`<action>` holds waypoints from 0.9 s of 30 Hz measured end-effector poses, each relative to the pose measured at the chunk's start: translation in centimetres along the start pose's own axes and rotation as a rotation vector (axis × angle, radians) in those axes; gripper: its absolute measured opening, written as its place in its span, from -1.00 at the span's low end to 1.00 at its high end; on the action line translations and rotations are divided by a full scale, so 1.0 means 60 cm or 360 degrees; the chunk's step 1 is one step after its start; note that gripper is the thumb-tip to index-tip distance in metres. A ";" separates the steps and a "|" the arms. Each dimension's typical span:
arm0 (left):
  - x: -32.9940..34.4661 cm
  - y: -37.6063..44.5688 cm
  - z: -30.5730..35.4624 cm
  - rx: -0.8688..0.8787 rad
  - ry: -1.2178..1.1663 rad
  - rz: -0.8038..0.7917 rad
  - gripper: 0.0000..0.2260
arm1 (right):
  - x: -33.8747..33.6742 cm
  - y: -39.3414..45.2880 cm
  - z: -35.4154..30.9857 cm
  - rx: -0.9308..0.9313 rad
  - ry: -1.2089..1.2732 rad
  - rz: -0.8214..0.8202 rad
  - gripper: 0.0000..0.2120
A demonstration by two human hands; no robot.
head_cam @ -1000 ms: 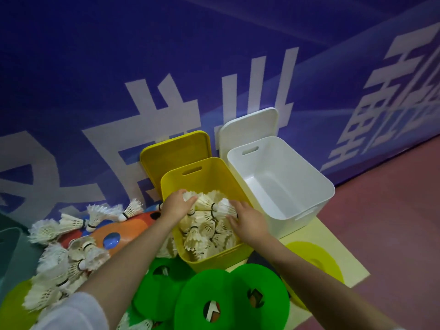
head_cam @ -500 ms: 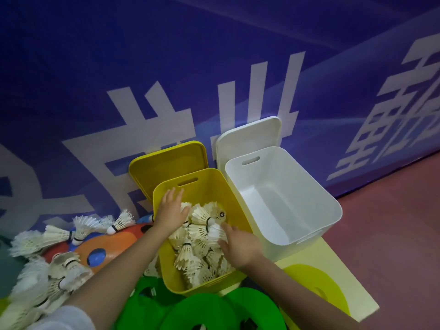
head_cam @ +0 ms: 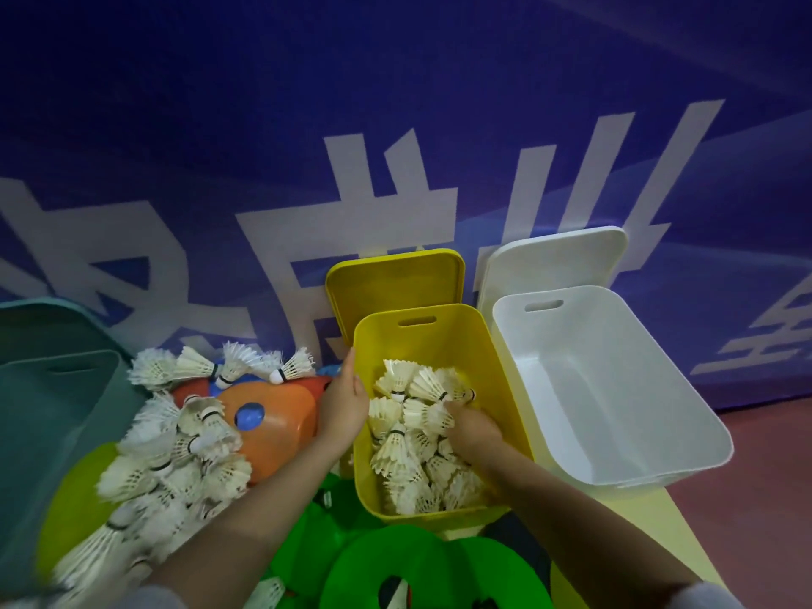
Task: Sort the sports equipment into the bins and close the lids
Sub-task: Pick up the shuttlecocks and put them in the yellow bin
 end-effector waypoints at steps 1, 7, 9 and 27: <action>0.000 -0.001 0.001 -0.0006 -0.0010 0.0013 -0.54 | 0.001 0.001 0.002 0.0011 -0.0043 -0.0017 -0.49; -0.023 -0.011 0.008 -0.0016 -0.0062 -0.0051 -0.56 | -0.029 -0.053 -0.002 -0.0072 0.0346 0.0422 -0.44; -0.046 -0.033 0.009 0.0011 -0.0131 -0.0047 -0.57 | -0.046 -0.091 -0.013 -0.0197 0.0475 0.0646 -0.46; -0.308 -0.325 -0.261 0.0028 0.0219 -0.0014 -0.77 | 0.171 -0.153 -0.358 -0.1124 0.0190 0.0275 -0.65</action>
Point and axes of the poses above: each hand's wrist, its own y-axis towards the middle knuckle, its own x-axis out of the palm, z = x × y, the point moved 2 cm from there along y, towards the middle knuckle, and after that the axes turned 10 degrees about -z, right-handed, at the moved point
